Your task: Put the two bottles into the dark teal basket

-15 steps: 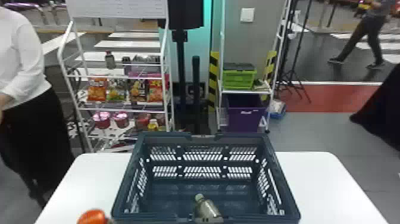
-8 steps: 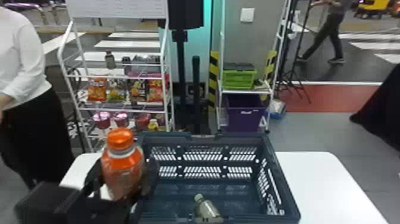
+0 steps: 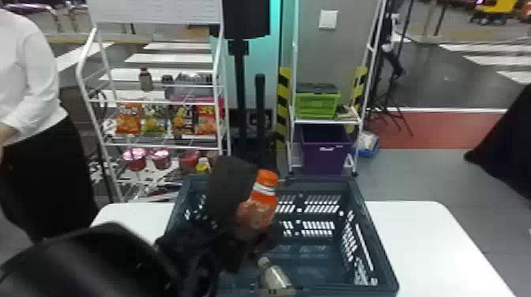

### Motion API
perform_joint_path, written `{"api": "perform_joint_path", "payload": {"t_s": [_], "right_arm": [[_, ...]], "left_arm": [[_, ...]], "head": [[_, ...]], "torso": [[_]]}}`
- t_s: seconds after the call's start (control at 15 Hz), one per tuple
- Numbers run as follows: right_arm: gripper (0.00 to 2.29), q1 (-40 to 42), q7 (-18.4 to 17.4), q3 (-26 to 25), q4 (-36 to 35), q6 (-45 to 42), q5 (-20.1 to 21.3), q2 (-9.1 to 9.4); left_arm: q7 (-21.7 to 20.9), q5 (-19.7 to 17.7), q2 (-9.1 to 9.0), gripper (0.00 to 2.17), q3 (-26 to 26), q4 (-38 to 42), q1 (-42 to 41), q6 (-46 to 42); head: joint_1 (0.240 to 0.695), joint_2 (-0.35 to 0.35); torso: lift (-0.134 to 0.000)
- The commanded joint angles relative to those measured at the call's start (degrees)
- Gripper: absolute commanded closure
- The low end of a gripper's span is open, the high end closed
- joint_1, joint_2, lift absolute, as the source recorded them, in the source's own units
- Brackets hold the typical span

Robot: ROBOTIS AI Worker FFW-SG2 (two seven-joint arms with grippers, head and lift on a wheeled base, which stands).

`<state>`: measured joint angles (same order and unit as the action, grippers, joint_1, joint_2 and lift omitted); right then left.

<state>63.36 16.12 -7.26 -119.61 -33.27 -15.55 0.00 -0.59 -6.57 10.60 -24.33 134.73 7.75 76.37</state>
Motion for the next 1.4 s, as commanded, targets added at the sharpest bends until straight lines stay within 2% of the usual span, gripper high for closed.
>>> {"api": "perform_joint_path", "payload": {"t_s": [0.0,0.13,0.27,0.4,0.53,0.67,0.8,0.87,0.93,1.07,1.13,1.33], "right_arm": [[0.04,0.0,0.0,-0.4,0.1,1.1,-0.1,0.05],[0.04,0.0,0.0,-0.6,0.2,1.8,-0.1,0.05],[0.04,-0.3,0.0,-0.7,0.3,3.0,-0.1,0.05],[0.04,-0.6,-0.1,-0.6,0.7,3.4,-0.1,0.05],[0.04,-1.2,-0.1,-0.6,1.0,4.6,0.2,0.05],[0.04,-1.9,-0.1,-0.5,1.2,5.6,0.4,0.05],[0.04,-2.2,-0.1,-0.2,1.2,6.7,0.6,0.05],[0.04,-2.3,-0.1,-0.1,1.3,6.7,0.6,0.05],[0.04,-2.3,-0.1,-0.1,1.3,6.7,0.6,0.05],[0.04,-2.3,-0.1,-0.1,1.3,6.7,0.5,0.05],[0.04,-2.3,-0.1,-0.1,1.3,6.9,0.5,0.05],[0.04,-1.9,-0.1,-0.1,1.0,6.9,0.6,0.05]], "left_arm": [[-4.2,0.0,-2.07,2.15,-2.3,-9.4,8.0,1.5],[-11.5,0.3,-5.41,2.15,-2.2,-18.2,12.8,6.6],[-17.9,1.2,-6.56,2.15,-2.6,-28.7,17.4,7.1],[-22.7,4.1,-8.05,2.15,-3.4,-37.5,20.6,6.7],[-25.8,5.4,-8.93,2.15,-4.4,-46.2,23.9,4.8],[-30.7,9.6,-10.75,2.15,-4.6,-53.6,26.0,2.0],[-31.0,10.9,-10.75,2.14,-4.7,-57.6,26.8,-0.8],[-31.0,11.1,-10.75,2.06,-4.7,-58.7,27.0,-0.8],[-31.2,11.6,-10.75,1.75,-4.6,-58.7,26.7,-0.8],[-30.2,11.5,-10.75,0.12,-3.6,-55.6,24.6,-0.8],[-29.6,11.6,-10.75,0.01,-3.6,-54.4,24.2,-0.8],[-27.8,10.7,-10.75,0.00,-2.4,-47.6,22.4,-0.8]], "head": [[0.499,0.000],[0.499,0.000],[0.499,0.000],[0.499,0.000],[0.499,0.000],[0.499,0.000],[0.499,0.000],[0.499,0.000],[0.499,0.000],[0.499,0.000],[0.499,0.000],[0.499,0.000]], "torso": [[0.000],[0.000],[0.000],[0.000],[0.000],[0.000],[0.000],[0.000],[0.000],[0.000],[0.000],[0.000]]}}
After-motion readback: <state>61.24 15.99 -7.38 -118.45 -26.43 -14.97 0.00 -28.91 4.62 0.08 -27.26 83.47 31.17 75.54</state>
